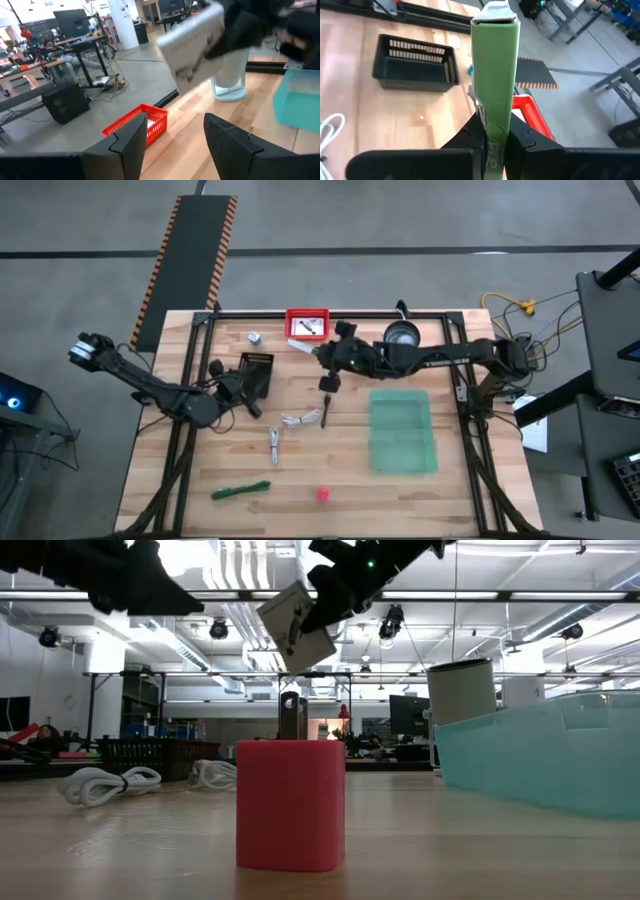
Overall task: Pick and place items into bin
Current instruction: Put the card reader box into the red bin
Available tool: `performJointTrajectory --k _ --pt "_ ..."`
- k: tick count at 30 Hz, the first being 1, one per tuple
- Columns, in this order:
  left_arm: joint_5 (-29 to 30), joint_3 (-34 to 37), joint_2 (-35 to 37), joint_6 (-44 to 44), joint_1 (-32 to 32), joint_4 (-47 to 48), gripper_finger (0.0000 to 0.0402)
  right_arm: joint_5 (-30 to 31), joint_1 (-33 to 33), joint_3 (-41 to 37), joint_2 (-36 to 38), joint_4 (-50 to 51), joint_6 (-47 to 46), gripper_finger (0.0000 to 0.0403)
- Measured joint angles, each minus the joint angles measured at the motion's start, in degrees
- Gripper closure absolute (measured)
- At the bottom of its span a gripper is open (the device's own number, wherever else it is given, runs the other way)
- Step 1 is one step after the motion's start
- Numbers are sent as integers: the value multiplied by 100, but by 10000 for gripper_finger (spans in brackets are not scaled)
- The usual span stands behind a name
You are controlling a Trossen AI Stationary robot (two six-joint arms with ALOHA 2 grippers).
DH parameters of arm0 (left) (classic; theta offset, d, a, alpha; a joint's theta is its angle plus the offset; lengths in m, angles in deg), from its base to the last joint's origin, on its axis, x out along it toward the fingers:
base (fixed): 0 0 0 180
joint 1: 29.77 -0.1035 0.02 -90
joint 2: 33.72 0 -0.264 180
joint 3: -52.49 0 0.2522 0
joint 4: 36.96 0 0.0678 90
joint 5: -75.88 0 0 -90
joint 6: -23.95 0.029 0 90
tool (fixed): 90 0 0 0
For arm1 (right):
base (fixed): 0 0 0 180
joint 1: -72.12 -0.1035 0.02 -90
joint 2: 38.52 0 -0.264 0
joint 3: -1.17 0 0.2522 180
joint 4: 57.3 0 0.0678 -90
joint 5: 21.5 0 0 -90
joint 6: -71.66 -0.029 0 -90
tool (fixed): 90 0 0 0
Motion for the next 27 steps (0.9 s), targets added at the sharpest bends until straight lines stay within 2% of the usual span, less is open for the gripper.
performJointTrajectory --k 8,14,21,27 --pt "-2 439 -35 -410 4 -35 222 0 399 786 -219 1218 196 381" --pt "0 453 -9 -427 4 -45 222 169 639 1420 -727 1790 488 381" --pt "4 453 -35 -412 4 -47 222 438 904 2706 -1642 2850 765 381" --pt "2 455 -33 -408 4 -37 222 436 1102 4235 -2613 3984 1033 381"
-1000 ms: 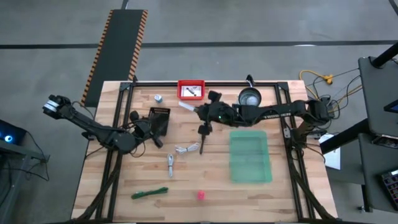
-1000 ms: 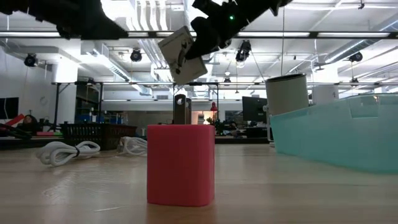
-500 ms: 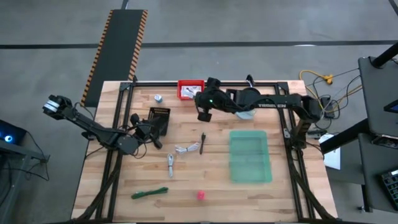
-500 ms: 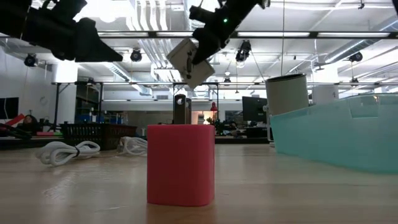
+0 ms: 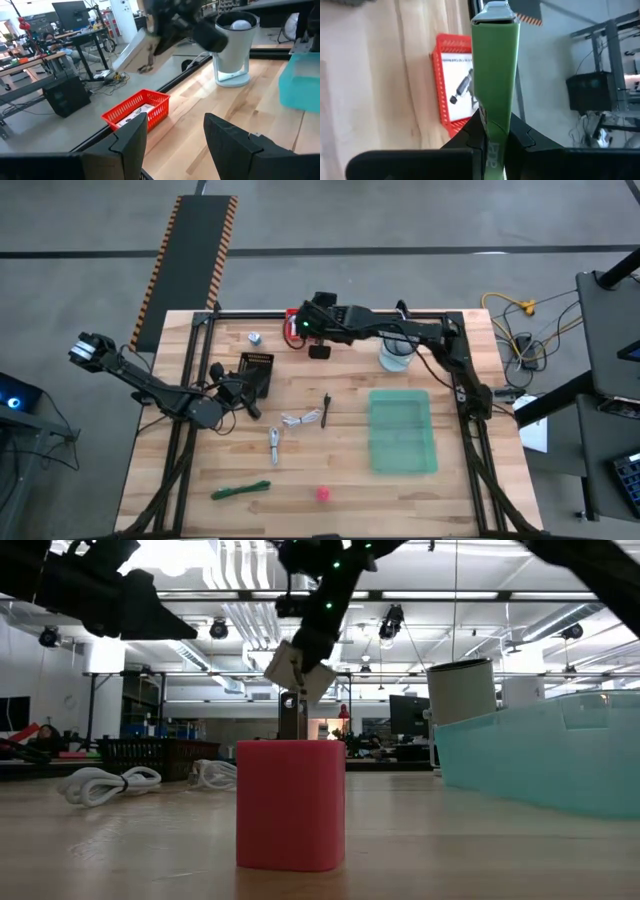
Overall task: Pick and place items into bin
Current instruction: Put the card reader box into the red bin
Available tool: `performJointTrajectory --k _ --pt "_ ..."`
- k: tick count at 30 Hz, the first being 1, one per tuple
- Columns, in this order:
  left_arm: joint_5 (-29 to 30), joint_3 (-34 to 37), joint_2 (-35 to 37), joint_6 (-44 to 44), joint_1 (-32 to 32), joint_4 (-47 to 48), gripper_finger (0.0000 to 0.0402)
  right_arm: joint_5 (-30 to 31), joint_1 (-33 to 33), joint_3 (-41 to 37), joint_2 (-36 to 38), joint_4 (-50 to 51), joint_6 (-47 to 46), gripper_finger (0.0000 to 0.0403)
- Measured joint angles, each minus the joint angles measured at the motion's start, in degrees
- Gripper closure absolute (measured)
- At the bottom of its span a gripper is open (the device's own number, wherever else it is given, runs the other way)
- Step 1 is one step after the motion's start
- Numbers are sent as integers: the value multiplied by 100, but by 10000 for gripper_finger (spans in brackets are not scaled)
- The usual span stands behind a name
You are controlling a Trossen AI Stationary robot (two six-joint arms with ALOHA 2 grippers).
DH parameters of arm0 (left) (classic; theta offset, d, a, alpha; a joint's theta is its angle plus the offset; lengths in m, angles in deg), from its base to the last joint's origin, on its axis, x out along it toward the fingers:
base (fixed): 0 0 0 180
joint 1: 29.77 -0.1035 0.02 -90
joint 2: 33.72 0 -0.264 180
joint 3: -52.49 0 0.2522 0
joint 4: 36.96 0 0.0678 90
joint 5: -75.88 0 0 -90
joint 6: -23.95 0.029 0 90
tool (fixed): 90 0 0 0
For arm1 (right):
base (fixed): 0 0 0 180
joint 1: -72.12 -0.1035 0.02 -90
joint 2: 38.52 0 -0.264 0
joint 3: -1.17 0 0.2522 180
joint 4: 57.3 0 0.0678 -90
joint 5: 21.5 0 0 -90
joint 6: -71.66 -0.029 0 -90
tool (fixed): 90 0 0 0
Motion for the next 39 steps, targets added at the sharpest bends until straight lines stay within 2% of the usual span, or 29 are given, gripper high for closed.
performJointTrajectory --k 6,9,16,24,30,39 --pt "-1 0 0 4 0 1 222 16 187 1597 -1015 1183 126 381" --pt "-2 0 -11 4 0 6 222 335 252 1369 -1051 1004 341 381" --pt "0 0 -20 9 0 46 222 393 424 1214 -1041 900 249 381" --pt "0 0 -77 9 -2 45 222 -443 413 1207 -1041 300 160 381" --pt "1 0 -87 7 -2 43 222 -445 484 1142 -1038 336 129 381" --pt "2 0 -103 -9 -2 42 222 -460 546 483 -1030 -466 495 381"
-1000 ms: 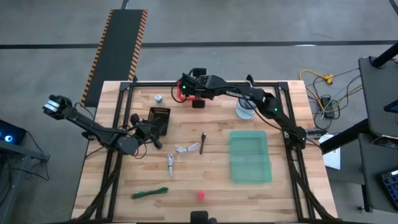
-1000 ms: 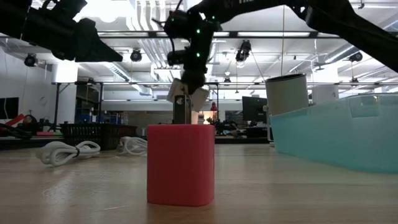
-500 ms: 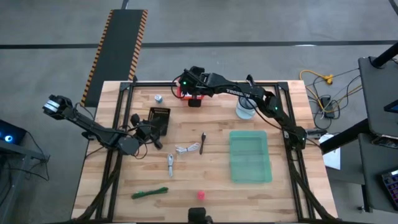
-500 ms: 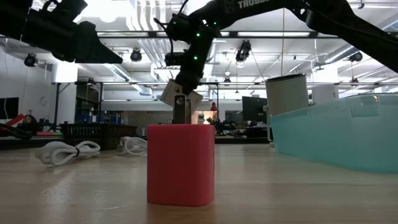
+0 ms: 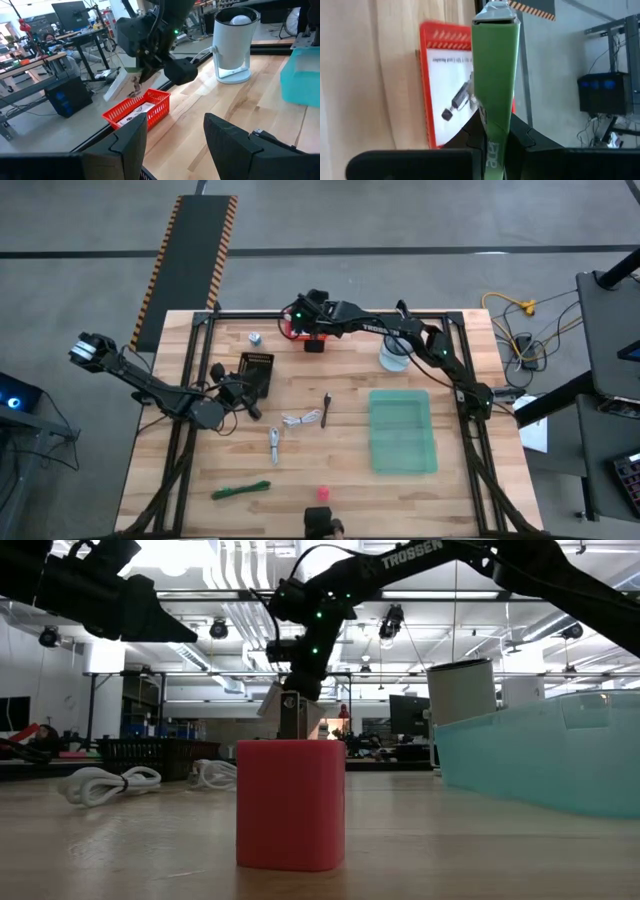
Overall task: Pick and place items into bin
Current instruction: Put the card reader box into the red bin, then put the pink charger adapter into the black bin
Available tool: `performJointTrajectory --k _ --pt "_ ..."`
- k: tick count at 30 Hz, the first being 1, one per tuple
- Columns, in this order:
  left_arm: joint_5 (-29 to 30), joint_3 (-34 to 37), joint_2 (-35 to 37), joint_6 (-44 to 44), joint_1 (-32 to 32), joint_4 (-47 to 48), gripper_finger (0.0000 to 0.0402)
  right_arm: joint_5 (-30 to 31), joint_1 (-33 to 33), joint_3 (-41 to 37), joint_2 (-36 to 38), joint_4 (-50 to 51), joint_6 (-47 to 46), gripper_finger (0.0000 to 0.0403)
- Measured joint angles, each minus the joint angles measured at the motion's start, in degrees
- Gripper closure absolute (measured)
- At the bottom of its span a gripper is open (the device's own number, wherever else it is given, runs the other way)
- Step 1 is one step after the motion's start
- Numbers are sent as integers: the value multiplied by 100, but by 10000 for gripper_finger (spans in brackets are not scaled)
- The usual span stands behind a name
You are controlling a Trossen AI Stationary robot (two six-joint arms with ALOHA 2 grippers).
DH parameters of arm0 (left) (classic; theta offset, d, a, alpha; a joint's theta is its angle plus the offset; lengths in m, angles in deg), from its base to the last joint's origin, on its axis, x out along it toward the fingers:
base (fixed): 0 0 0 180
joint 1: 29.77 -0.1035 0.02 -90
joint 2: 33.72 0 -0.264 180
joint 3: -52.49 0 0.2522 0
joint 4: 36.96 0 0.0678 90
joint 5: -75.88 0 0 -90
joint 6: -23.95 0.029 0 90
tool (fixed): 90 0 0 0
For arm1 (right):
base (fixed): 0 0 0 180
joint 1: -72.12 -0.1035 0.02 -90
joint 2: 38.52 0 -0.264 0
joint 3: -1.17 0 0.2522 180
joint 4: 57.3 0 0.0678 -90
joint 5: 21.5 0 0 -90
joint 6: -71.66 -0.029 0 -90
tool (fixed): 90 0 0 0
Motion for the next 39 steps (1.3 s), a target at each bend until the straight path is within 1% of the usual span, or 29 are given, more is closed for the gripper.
performJointTrajectory --k 9,18,39 --pt "-2 0 -10 -7 0 0 222 4 264 -362 0 -209 167 381" --pt "0 0 -11 -7 0 0 222 4 364 -443 0 -405 228 377" --pt "-2 0 -11 -7 0 2 222 4 357 -441 0 -501 182 263"
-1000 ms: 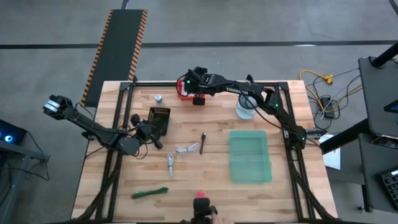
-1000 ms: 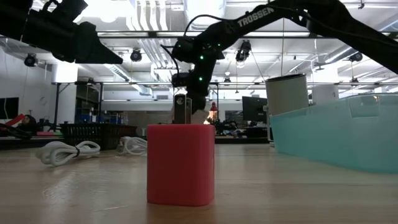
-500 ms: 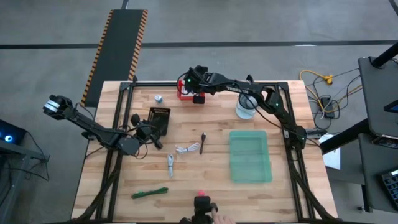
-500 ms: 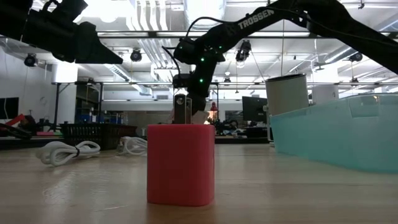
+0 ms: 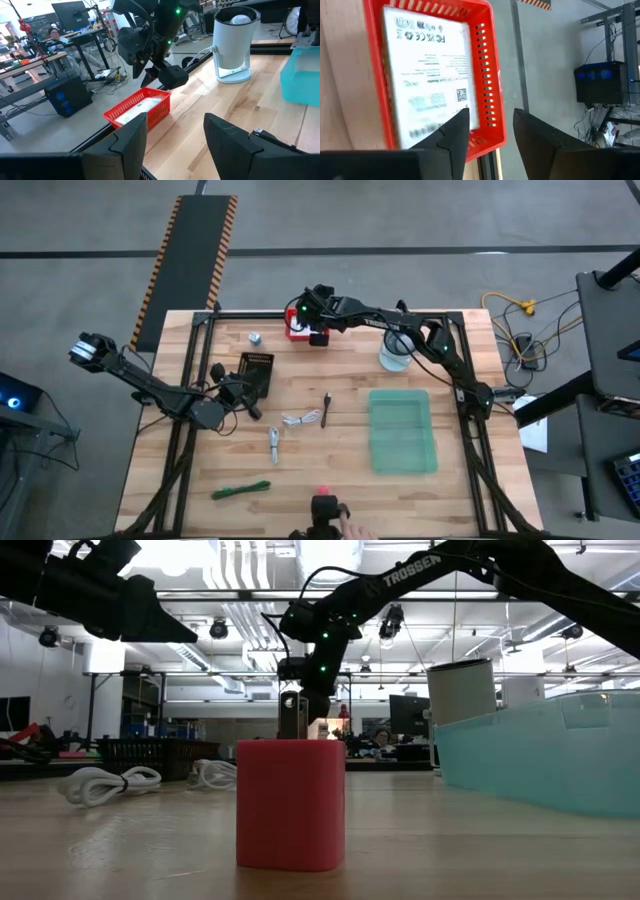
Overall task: Pick and place items into bin
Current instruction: Put the pink charger adapter into the black bin
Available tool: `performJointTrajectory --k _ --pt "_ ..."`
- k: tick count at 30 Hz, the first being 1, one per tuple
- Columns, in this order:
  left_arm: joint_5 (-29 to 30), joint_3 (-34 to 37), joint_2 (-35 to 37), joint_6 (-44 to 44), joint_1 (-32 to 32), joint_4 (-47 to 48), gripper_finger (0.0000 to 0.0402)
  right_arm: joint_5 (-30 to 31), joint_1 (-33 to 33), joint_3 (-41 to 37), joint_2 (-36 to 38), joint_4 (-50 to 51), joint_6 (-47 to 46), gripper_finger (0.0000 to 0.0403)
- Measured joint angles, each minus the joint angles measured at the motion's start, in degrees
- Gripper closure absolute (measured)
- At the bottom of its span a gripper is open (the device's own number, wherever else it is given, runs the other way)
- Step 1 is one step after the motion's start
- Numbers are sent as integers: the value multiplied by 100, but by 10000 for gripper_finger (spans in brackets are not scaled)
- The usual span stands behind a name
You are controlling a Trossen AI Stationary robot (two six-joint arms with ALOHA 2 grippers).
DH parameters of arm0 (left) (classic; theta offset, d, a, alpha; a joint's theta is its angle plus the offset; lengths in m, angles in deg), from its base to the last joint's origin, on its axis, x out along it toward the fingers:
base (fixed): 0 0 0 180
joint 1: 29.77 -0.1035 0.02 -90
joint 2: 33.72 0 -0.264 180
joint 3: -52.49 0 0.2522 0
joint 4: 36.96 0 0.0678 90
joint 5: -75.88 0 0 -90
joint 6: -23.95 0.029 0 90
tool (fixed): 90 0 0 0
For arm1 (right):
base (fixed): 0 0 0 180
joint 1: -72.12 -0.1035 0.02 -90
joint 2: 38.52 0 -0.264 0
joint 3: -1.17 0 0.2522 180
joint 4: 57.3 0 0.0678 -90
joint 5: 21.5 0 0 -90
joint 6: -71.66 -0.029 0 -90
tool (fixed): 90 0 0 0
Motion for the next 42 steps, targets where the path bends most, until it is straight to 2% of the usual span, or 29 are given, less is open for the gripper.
performJointTrajectory --k 7,12,14,19,21,25,30,35,42 --pt "0 0 1 0 0 0 222 2 0 102 0 -1 -52 243" --pt "0 0 2 0 1 2 222 -102 -4 299 28 45 -443 241" --pt "0 0 1 1 1 2 222 -530 -4 328 108 128 -599 244" --pt "0 0 0 0 2 2 222 -2365 -40 258 496 310 -1134 259" --pt "-4 0 0 0 2 4 222 -2572 -139 158 678 350 -1216 264" --pt "-313 2 2 0 3 3 222 -2553 -505 -239 1105 291 -1176 268" --pt "-746 7 1 -1 4 2 222 -2553 -1065 -1129 1894 -38 -1167 268" --pt "-762 10 1 -2 3 0 222 -2471 -1598 -2691 3057 -943 -1337 268" --pt "-765 13 0 -2 2 -1 222 -1504 -2253 -4961 4595 -2532 -1680 269"
